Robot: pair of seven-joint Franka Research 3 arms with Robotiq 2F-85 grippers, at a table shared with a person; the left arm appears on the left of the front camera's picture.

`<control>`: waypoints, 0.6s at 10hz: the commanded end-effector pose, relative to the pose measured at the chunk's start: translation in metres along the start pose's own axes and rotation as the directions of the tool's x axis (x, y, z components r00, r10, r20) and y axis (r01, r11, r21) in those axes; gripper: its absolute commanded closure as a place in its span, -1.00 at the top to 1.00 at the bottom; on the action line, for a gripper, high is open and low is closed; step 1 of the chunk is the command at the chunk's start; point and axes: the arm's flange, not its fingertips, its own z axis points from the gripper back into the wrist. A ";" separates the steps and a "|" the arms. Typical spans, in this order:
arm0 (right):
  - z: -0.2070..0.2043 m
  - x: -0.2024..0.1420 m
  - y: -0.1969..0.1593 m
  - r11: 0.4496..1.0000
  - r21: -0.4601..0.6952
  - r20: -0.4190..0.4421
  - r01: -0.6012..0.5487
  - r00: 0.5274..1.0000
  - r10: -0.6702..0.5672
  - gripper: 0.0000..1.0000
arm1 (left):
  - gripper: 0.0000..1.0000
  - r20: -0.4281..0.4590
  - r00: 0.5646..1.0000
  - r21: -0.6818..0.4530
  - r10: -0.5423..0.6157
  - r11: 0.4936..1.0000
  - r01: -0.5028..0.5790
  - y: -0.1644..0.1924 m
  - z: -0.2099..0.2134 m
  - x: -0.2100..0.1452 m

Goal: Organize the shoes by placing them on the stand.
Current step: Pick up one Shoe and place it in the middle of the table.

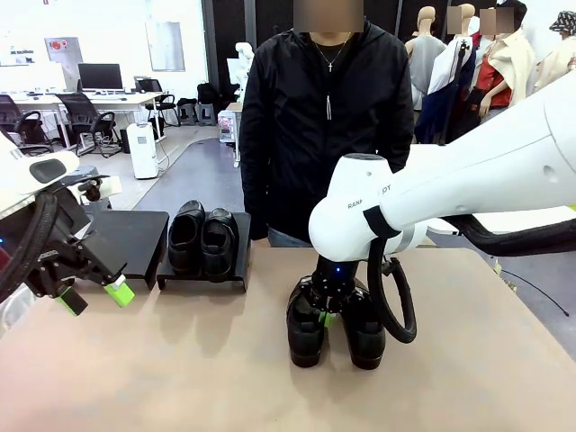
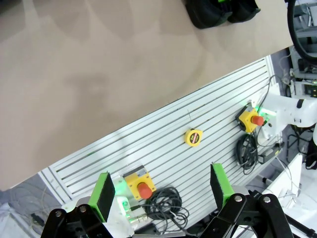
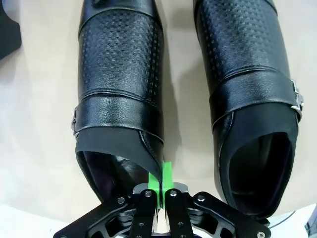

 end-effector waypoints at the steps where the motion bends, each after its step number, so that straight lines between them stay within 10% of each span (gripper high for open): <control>1: 0.018 -0.004 0.006 0.998 -0.002 0.042 -0.055 0.998 0.055 -1.00 | 1.00 0.009 1.000 -0.016 -0.007 1.000 0.007 0.001 -0.001 0.001; 6: 0.058 -0.122 0.020 0.928 0.138 0.042 -0.347 0.938 0.344 -1.00 | 1.00 0.009 1.000 -0.016 -0.007 1.000 0.007 0.001 -0.001 0.001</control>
